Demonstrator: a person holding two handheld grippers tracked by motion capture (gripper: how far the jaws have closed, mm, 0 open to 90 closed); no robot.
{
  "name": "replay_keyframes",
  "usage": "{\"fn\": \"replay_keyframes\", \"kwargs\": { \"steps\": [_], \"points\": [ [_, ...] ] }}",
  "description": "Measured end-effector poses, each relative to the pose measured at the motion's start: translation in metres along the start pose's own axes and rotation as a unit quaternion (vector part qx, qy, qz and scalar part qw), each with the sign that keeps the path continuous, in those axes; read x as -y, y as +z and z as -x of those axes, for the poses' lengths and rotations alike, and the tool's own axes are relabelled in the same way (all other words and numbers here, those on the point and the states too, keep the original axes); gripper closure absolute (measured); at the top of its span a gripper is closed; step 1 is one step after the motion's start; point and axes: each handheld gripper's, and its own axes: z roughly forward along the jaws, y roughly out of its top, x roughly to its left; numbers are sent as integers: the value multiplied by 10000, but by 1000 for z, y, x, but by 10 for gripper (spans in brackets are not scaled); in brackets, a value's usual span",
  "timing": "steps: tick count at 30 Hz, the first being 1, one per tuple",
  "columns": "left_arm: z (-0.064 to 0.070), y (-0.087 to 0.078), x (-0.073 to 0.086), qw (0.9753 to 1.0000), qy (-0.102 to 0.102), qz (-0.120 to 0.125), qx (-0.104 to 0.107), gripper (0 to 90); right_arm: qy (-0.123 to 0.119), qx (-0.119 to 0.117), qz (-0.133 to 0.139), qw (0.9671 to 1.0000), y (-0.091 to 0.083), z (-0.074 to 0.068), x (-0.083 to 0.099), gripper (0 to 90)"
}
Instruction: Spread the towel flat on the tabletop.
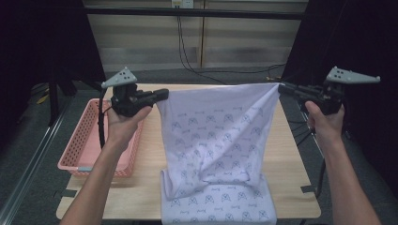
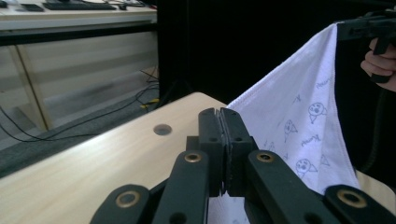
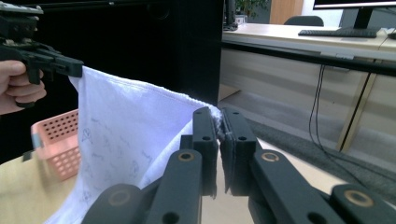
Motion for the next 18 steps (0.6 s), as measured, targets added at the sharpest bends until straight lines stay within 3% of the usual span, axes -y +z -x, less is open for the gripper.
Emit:
{"fn": "replay_keyframes", "kwargs": {
  "steps": [5, 6, 7, 8, 9, 10, 11, 12, 13, 15, 16, 17, 18],
  "points": [
    [-20, 5, -19, 9997, -17, 93, -234, 888, -43, 91, -71, 9999, 23, 14, -19, 854],
    [-30, 14, -26, 9995, -23, 38, -307, 887, -17, 129, -110, 9999, 37, 26, -27, 855],
    [-30, 14, -26, 9995, -23, 38, -307, 887, -17, 129, -110, 9999, 37, 26, -27, 855],
    [-38, 20, -28, 9992, -72, 57, -384, 882, 127, 245, -154, 9995, 56, 42, -29, 853],
    [-44, 25, -27, 9991, -107, 38, -400, 853, 173, 322, -224, 9991, 63, 47, -29, 849],
    [-57, 39, -21, 9972, -299, -146, -664, 761, 194, 482, -343, 9981, 72, 53, -26, 818],
    [-57, 39, -21, 9972, -299, -146, -664, 657, 194, 482, -343, 9981, 72, 53, -26, 818],
    [-66, 48, -12, 9965, -520, -285, -583, 657, 231, 632, -512, 9964, 81, 59, -22, 737],
    [-68, 53, -5, 9956, -567, -384, -637, 613, 285, 977, -742, 9920, 92, 66, -13, 615],
    [-69, 59, 7, 9954, -595, -517, -544, 565, 417, 922, -864, 9911, 101, 72, 3, 598],
    [-66, 61, 17, 9949, -623, -609, -510, 565, 415, 896, -881, 9912, 101, 72, 7, 595],
    [-66, 61, 17, 9949, -623, -609, -510, 561, 415, 896, -881, 9912, 101, 72, 7, 595],
    [-63, 61, 24, 9953, -636, -646, -350, 561, 391, 835, -937, 9913, 101, 69, 11, 595]
  ]
}}
